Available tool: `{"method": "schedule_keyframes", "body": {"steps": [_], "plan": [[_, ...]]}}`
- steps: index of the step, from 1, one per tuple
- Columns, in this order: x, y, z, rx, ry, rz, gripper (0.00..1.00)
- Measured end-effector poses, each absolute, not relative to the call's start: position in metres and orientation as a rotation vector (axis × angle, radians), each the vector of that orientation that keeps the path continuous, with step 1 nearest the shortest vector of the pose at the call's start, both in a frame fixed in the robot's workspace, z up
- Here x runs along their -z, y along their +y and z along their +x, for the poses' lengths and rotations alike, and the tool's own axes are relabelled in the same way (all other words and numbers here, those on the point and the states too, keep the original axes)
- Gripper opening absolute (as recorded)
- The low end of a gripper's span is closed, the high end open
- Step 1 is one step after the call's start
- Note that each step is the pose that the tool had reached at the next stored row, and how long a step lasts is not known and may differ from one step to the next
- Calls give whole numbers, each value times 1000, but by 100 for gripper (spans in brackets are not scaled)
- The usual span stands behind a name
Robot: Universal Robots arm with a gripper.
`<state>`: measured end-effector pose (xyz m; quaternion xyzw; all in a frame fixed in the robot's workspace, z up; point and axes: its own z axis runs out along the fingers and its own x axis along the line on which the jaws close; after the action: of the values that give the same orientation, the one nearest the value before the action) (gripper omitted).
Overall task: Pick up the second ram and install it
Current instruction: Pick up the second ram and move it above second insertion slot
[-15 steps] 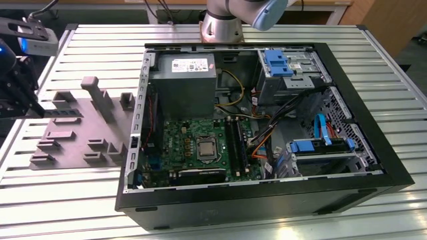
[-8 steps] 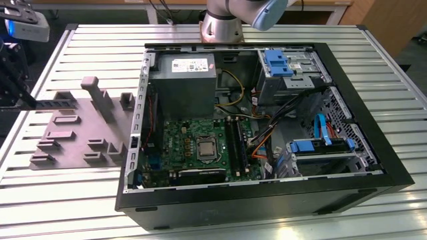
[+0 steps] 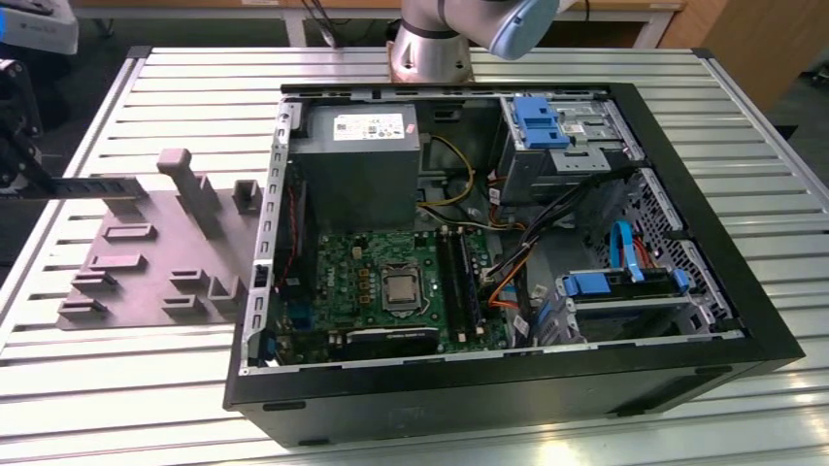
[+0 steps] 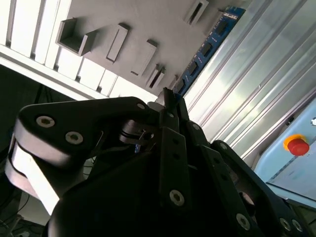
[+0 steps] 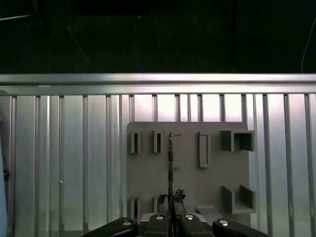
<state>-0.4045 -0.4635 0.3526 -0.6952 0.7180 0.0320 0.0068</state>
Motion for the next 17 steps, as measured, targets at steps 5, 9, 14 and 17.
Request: {"method": "schedule_keyframes", "body": {"steps": [5, 9, 14, 17], "plan": [[-369, -463, -404, -100, 2246, -2175, 14], [-381, -463, -404, -100, 2246, -2175, 14], [-392, -463, -404, -100, 2246, -2175, 14], [-394, -463, -404, -100, 2246, -2175, 14]]}}
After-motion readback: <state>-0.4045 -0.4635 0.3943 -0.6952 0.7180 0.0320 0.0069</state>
